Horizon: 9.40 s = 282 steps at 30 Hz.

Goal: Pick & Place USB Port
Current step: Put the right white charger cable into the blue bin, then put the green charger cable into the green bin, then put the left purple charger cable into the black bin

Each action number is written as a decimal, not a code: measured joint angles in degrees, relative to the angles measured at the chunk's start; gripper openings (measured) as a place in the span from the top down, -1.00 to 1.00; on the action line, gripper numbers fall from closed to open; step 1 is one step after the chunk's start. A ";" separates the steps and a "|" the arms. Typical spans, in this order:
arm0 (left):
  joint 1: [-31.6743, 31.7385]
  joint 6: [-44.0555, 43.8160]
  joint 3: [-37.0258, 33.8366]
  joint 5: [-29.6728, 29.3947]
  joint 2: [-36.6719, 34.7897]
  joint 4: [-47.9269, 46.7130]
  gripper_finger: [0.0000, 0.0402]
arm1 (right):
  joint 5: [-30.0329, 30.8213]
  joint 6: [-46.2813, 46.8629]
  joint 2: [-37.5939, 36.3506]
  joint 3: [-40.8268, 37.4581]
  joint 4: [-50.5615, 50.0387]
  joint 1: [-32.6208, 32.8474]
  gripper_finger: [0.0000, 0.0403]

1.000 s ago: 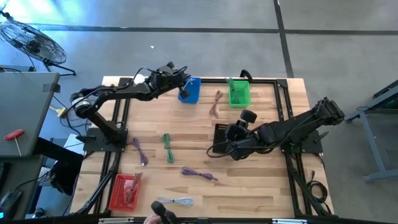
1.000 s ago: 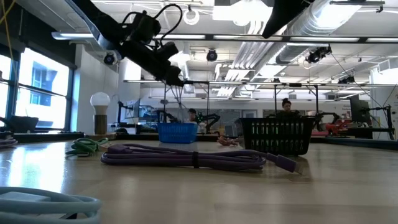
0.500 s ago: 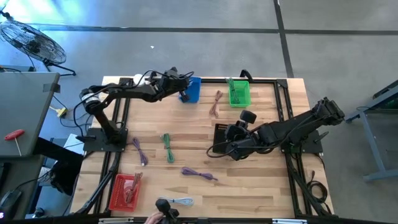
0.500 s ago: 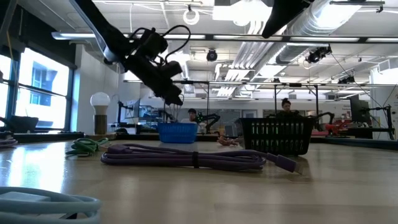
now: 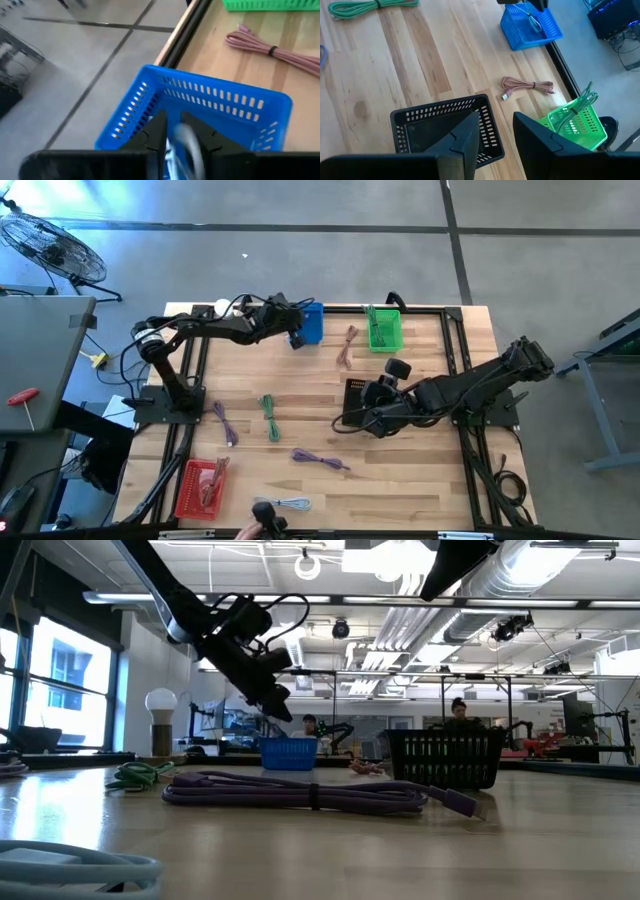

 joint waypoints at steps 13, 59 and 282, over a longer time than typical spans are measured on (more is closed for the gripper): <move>-1.81 -2.00 -0.01 3.62 -2.29 -1.03 0.11 | -0.17 -0.06 0.00 -0.02 0.02 0.12 0.44; -46.30 4.61 0.00 5.01 -35.31 -67.07 -0.07 | -6.53 0.22 0.02 -0.02 7.38 0.15 0.44; -44.70 -15.80 -6.62 -31.21 -34.99 -45.11 0.03 | -43.67 -14.56 -3.10 -27.45 54.88 -59.22 -0.15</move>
